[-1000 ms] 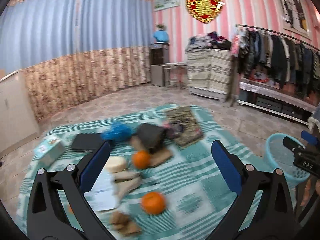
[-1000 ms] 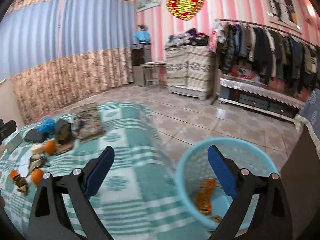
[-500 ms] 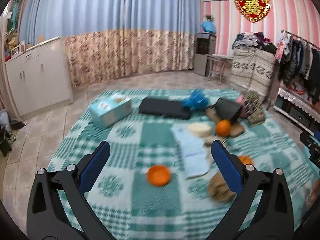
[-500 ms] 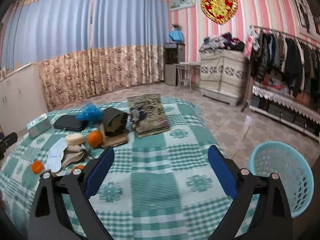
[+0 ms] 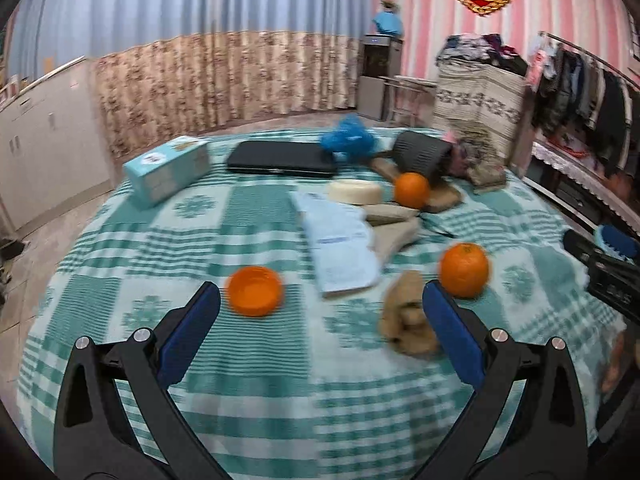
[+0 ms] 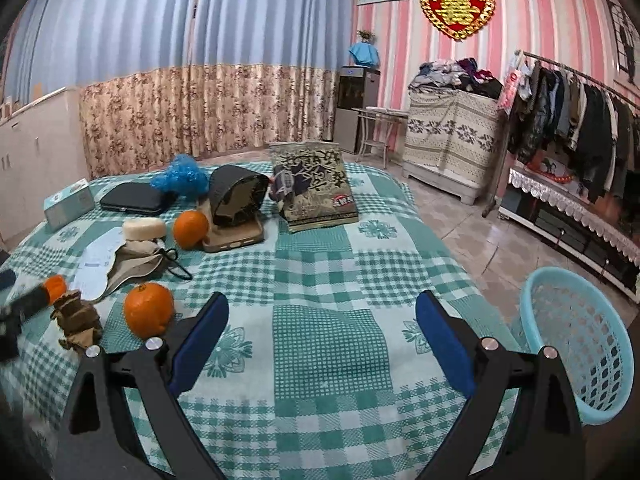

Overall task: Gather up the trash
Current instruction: 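Grasp the small brown paper with the left tool while the right tool grasps an orange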

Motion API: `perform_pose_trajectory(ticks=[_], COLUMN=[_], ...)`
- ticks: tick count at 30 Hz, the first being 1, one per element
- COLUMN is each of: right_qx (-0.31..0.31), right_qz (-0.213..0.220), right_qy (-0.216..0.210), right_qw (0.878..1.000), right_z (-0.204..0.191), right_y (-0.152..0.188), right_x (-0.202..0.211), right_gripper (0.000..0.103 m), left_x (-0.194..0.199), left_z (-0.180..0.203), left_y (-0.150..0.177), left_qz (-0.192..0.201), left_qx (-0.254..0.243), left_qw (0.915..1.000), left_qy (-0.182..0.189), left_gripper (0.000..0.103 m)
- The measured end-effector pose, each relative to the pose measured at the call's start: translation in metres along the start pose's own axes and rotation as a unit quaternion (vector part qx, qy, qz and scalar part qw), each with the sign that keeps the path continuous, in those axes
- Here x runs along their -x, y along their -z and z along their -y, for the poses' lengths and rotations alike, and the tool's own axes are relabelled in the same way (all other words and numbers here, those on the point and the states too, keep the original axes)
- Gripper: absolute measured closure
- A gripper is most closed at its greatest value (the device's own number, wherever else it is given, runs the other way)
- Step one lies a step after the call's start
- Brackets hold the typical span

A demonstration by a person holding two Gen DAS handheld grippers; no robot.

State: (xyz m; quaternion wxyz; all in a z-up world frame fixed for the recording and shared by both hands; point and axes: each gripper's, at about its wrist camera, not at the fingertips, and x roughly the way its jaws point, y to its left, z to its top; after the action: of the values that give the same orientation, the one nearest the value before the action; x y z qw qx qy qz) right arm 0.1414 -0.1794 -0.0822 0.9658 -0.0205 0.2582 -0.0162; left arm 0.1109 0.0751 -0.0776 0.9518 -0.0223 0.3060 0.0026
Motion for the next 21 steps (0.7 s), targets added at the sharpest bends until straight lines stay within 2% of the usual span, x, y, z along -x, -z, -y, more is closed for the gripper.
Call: perform_pose_trajectory(ticks=[3, 7, 10, 11, 12, 14, 15, 16, 21], right_qx=[-0.006, -0.011, -0.014, -0.013, -0.010, -0.007, -0.007, -0.007, 0.005], right_qz=[-0.009, -0.012, -0.013, -0.013, -0.013, -0.014, -0.016, -0.017, -0.022], right_qy=[0.000, 0.003, 0.002, 0.001, 0.000, -0.005, -0.008, -0.013, -0.034], right_qw=[1.000, 1.000, 1.000, 1.000, 1.000, 1.000, 1.000, 1.000, 0.999], right_z=[0.002, 0.002, 0.000, -0.001, -0.002, -0.006, -0.007, -0.010, -0.029], right_y=[0.000, 0.000, 0.000, 0.001, 0.001, 0.001, 0.002, 0.003, 0.006], right_x=[-0.005, -0.007, -0.007, -0.007, -0.007, -0.008, -0.008, -0.008, -0.009], right_gripper=[0.010, 0.010, 0.010, 0.010, 0.011, 0.010, 0.010, 0.010, 0.010], left_x=[-0.001, -0.016, -0.029, -0.035, -0.039, -0.041, -0.038, -0.035, -0.019], left_z=[0.012, 0.029, 0.038, 0.040, 0.041, 0.038, 0.034, 0.031, 0.000], left_y=[-0.001, -0.002, -0.002, 0.000, 0.001, 0.002, 0.000, -0.001, -0.012], left_qz=[0.002, -0.020, -0.044, -0.059, -0.071, -0.077, -0.071, -0.066, -0.036], left_qx=[-0.002, -0.022, -0.042, -0.049, -0.050, -0.043, -0.037, -0.035, -0.024], left_qw=[0.9999, 0.9992, 0.9973, 0.9958, 0.9946, 0.9939, 0.9942, 0.9948, 0.9991], left_qy=[0.013, 0.027, 0.041, 0.050, 0.058, 0.067, 0.072, 0.069, 0.003], left_gripper=[0.005, 0.006, 0.030, 0.050, 0.063, 0.067, 0.076, 0.076, 0.076])
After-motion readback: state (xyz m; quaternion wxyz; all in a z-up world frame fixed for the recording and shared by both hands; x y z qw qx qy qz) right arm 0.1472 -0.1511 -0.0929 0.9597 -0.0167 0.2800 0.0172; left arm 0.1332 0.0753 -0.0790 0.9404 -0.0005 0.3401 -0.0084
